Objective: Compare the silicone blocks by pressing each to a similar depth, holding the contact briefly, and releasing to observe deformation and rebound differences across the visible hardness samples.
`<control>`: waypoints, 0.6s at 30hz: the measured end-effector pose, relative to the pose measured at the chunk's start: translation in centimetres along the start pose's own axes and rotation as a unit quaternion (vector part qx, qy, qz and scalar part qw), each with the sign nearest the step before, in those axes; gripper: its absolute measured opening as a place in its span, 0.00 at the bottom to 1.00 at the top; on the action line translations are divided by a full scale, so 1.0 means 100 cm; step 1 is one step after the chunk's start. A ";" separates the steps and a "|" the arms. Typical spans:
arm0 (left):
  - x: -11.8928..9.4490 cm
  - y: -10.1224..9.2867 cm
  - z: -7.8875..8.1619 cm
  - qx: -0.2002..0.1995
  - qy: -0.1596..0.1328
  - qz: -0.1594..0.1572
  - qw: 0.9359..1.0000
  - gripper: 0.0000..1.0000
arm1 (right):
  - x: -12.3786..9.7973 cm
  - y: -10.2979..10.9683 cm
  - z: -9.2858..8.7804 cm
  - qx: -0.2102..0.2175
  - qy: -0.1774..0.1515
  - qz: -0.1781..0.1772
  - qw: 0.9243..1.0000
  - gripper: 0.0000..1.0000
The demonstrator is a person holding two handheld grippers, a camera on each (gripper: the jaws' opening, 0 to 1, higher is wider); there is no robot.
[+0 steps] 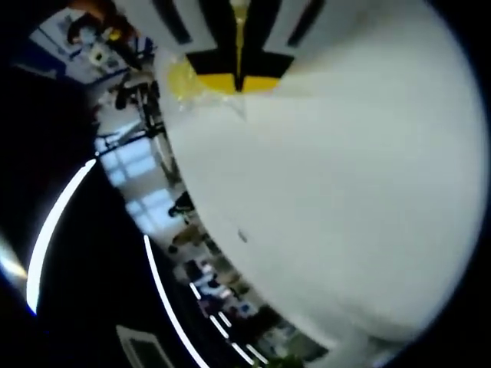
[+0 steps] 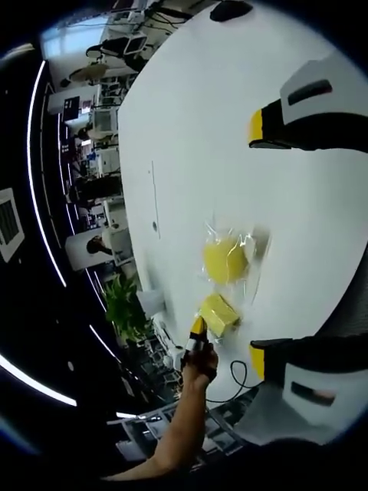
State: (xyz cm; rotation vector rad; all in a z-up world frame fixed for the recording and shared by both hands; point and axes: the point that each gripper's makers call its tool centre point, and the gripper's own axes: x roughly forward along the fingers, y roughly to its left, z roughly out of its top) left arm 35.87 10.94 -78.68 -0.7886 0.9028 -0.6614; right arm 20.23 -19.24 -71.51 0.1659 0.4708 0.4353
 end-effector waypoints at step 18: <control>-0.019 -0.037 0.021 0.061 -0.048 -0.015 0.997 0.00 | 0.005 -0.006 0.014 -0.018 -0.006 0.000 1.000 0.96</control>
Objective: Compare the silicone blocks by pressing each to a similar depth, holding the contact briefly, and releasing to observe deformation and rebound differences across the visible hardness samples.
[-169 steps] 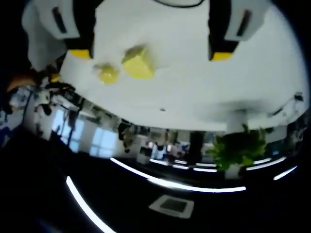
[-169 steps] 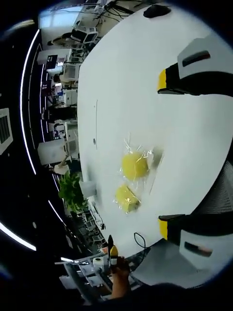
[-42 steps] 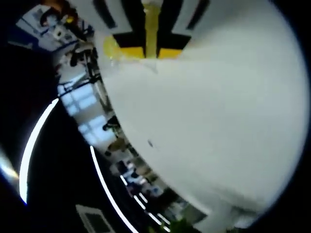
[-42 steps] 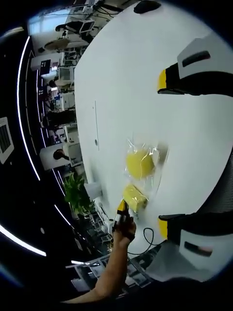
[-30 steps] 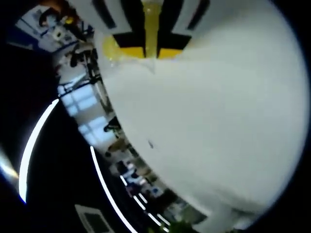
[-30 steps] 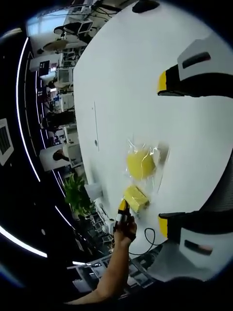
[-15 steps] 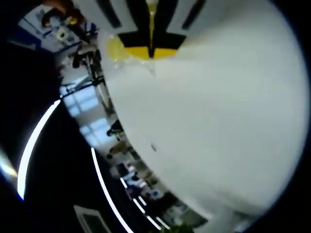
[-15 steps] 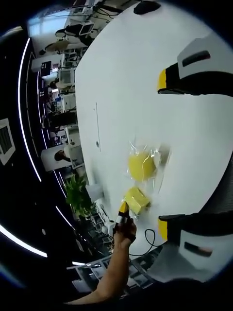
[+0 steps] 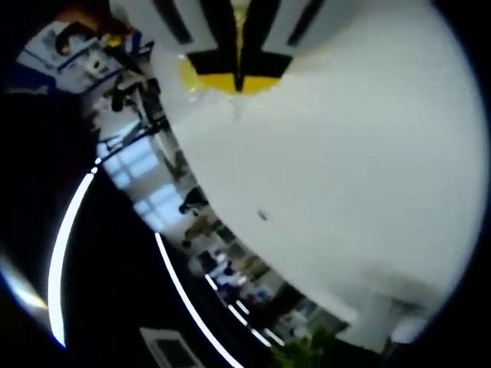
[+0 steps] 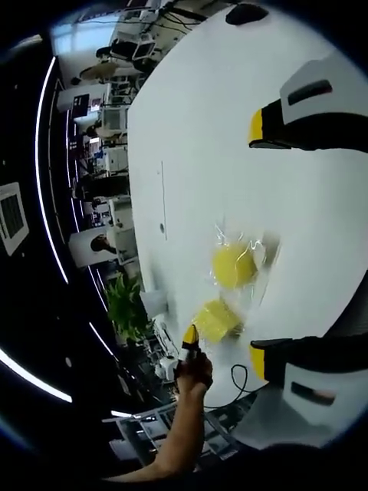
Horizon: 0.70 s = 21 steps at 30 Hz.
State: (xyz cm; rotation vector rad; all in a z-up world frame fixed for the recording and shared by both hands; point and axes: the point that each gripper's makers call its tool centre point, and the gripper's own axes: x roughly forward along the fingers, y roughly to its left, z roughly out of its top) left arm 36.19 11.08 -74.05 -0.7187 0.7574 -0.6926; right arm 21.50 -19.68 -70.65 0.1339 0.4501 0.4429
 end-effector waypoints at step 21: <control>-0.021 -0.045 0.028 0.138 -0.031 -0.012 0.990 0.00 | 0.001 0.012 0.011 0.002 -0.023 0.020 1.000 0.96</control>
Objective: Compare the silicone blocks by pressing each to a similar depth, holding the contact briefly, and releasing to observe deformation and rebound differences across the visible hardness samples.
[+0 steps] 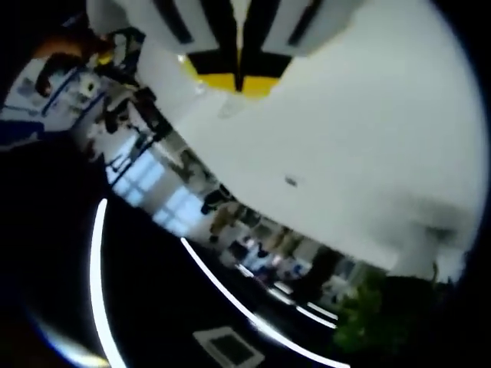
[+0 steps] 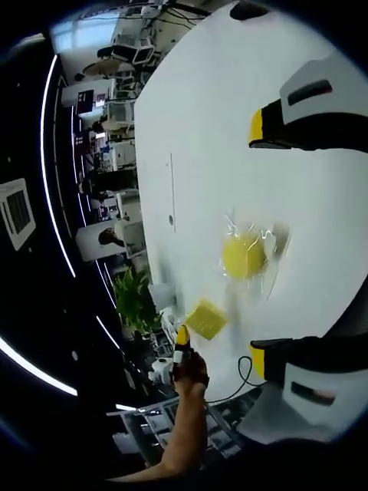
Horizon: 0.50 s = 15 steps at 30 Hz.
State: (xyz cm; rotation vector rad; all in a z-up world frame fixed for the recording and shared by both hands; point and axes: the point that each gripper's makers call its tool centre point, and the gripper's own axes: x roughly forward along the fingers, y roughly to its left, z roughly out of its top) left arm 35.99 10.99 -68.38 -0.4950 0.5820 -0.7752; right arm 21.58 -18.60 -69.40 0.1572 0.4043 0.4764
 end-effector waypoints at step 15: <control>-0.019 -0.054 0.052 0.104 -0.043 -0.028 0.993 0.00 | 0.002 0.012 0.017 0.002 -0.015 0.027 1.000 0.96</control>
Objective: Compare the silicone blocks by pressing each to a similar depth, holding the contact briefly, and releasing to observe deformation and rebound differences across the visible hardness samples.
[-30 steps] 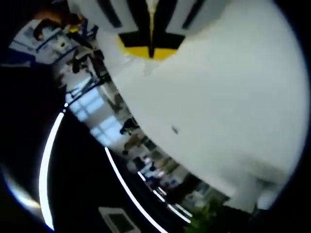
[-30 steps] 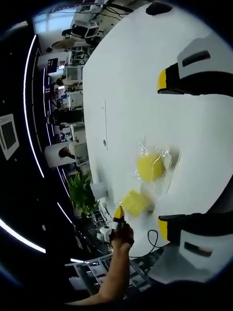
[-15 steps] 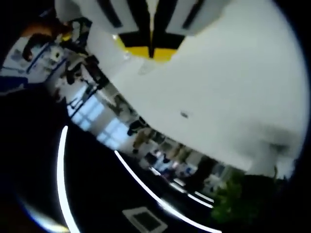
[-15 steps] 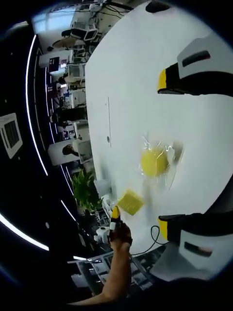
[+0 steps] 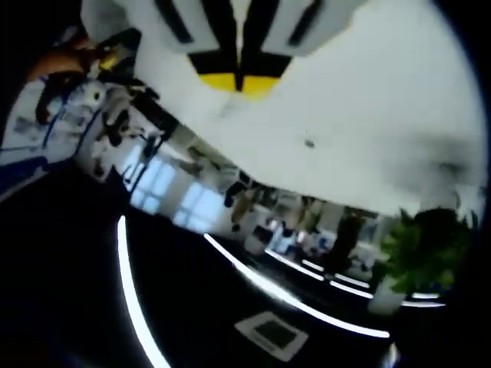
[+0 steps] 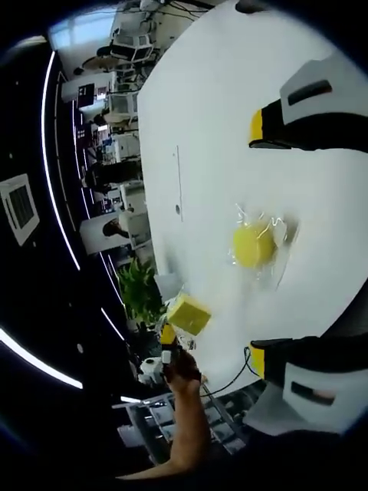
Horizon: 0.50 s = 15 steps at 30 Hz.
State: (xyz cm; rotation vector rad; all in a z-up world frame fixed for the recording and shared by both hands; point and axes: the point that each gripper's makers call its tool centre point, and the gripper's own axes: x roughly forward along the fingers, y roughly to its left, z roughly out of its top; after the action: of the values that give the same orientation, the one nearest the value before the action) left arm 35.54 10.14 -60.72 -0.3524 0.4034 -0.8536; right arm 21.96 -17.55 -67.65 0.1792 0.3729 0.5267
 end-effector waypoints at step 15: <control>-0.020 -0.043 0.046 0.047 -0.046 -0.036 0.997 0.00 | 0.008 0.015 0.032 -0.013 -0.011 0.061 0.998 0.96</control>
State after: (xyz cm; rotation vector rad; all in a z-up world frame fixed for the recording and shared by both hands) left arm 33.79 9.70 -54.43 -0.3195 0.2651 -0.9190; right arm 23.19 -16.05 -64.58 0.1828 0.3348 0.6501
